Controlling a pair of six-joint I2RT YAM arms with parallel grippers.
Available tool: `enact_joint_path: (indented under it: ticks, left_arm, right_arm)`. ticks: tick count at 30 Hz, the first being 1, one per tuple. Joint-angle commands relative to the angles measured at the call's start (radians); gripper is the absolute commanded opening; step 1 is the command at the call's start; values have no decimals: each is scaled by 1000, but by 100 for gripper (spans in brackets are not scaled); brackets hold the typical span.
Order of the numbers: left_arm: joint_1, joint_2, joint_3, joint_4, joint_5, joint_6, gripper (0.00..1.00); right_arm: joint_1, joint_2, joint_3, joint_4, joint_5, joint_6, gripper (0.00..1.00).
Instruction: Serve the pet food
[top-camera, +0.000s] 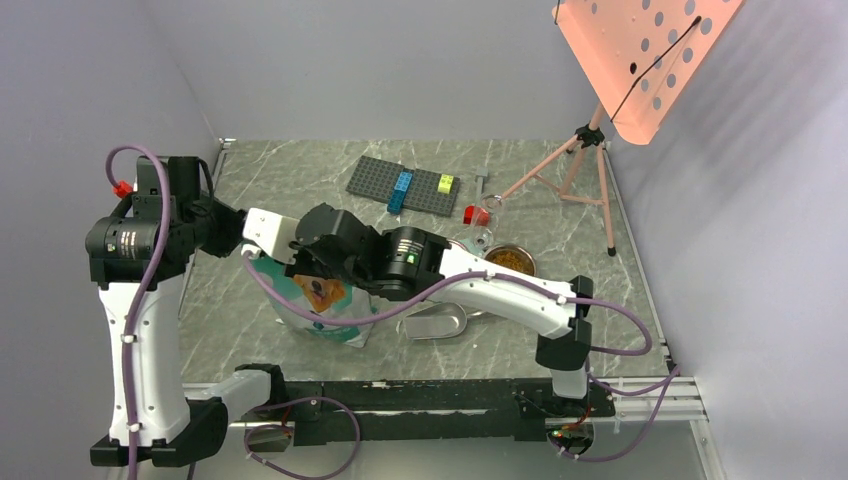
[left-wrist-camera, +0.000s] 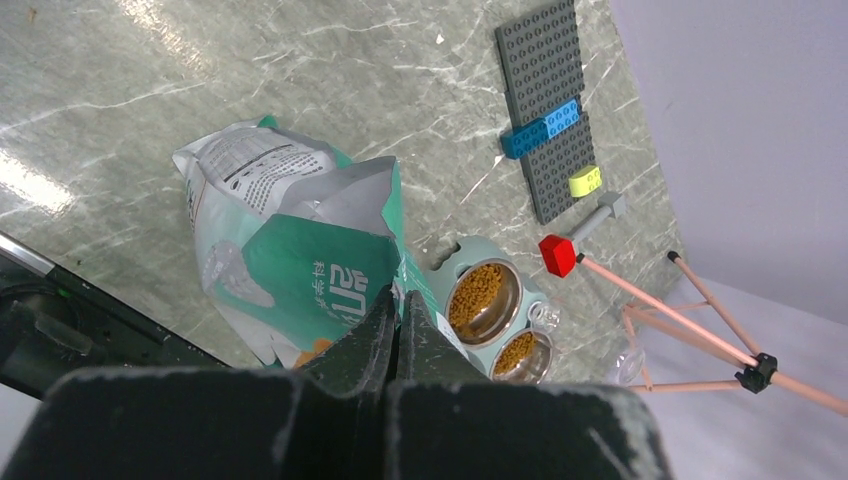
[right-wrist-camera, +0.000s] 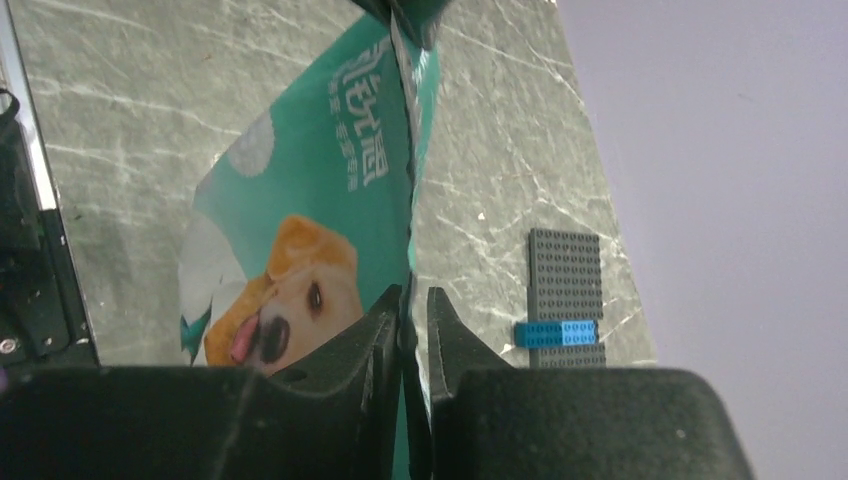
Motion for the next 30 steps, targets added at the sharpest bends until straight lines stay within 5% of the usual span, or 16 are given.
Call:
enact_joint_path:
  ticks: [1, 9, 11, 13, 15, 21, 24, 28, 30]
  left_arm:
    - [22, -33, 36, 54, -35, -6, 0]
    - [51, -42, 32, 55, -46, -1, 0]
    - [52, -42, 36, 52, -54, 1, 0]
    - [54, -41, 34, 51, -54, 1, 0]
    - [56, -41, 34, 53, -51, 0, 0]
    - [57, -39, 43, 49, -55, 2, 0]
    - [59, -42, 43, 46, -68, 4, 0]
    - [60, -60, 22, 76, -60, 13, 0]
    - [61, -72, 6, 94, -53, 13, 11]
  right_arm:
    - [-13, -93, -28, -65, 101, 2, 0]
    - [-26, -131, -63, -92, 48, 57, 0]
    - [-25, -159, -93, -67, 59, 60, 12]
    - [-24, -188, -127, -41, 75, 61, 14]
    - [-24, -198, -134, -54, 87, 63, 0]
    - [-24, -240, -176, -89, 45, 91, 0]
    - [-23, -291, -230, -55, 46, 116, 18]
    - [-21, -345, -288, -25, 53, 122, 22]
    - [-20, -362, -299, -14, 32, 123, 33]
